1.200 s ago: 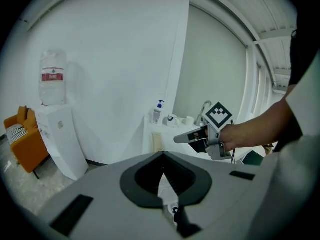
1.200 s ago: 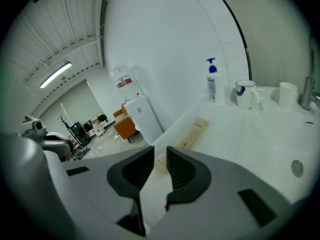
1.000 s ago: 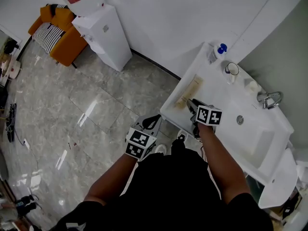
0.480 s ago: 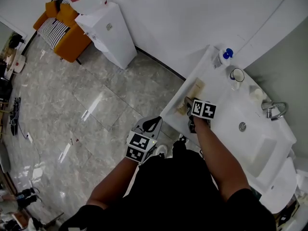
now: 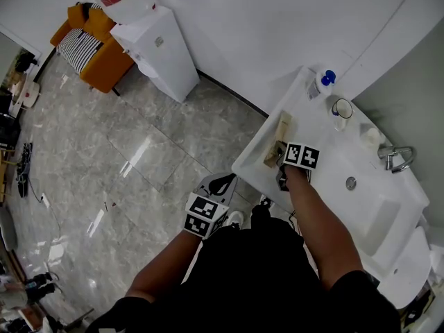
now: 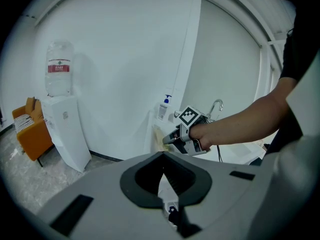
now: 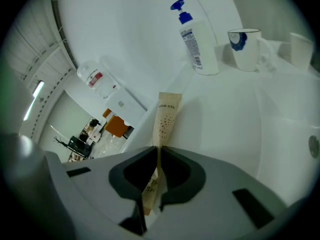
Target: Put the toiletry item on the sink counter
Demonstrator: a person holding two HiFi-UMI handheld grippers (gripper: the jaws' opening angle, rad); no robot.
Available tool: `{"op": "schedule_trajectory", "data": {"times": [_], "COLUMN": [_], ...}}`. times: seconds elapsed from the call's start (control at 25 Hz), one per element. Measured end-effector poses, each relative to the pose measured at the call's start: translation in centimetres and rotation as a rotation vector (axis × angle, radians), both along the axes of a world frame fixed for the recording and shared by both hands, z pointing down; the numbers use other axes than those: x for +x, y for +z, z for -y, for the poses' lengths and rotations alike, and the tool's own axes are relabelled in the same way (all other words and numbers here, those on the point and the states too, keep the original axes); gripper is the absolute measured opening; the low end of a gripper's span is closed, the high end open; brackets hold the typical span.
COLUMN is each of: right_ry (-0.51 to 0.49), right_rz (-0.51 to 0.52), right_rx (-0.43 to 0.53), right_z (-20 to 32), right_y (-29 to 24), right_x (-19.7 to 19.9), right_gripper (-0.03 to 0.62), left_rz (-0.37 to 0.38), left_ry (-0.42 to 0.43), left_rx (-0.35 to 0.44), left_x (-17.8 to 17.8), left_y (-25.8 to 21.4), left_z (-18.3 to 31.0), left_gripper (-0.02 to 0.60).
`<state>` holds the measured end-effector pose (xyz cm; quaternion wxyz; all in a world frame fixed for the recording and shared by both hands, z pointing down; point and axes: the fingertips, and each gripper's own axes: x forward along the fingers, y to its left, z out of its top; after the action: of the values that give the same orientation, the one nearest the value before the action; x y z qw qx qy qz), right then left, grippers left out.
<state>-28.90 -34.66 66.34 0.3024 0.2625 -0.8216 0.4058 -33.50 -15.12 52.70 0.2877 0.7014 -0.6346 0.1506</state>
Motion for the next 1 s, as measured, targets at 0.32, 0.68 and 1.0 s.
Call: {"op": "schedule_trajectory", "data": {"times": [0.32, 0.68, 1.0], "right_ry": [0.070, 0.140, 0.220], "right_rz": [0.092, 0.192, 0.263], "right_rx": [-0.033, 0.006, 0.039], "right_z": [-0.8, -2.8, -5.2], "right_y": [-1.4, -5.6, -8.6], "right_x": [1.4, 4.4, 8.0], "right_gripper": [0.023, 0.023, 0.023], "left_rz": [0.009, 0.012, 0.012], "left_ry": [0.037, 0.121, 0.217], "left_rx": [0.015, 0.052, 0.086], "left_x": [0.6, 2.2, 4.5], "left_y": [-0.4, -1.4, -2.2], "left_z": [-0.4, -0.5, -1.1], "left_gripper": [0.000, 0.000, 0.000]}}
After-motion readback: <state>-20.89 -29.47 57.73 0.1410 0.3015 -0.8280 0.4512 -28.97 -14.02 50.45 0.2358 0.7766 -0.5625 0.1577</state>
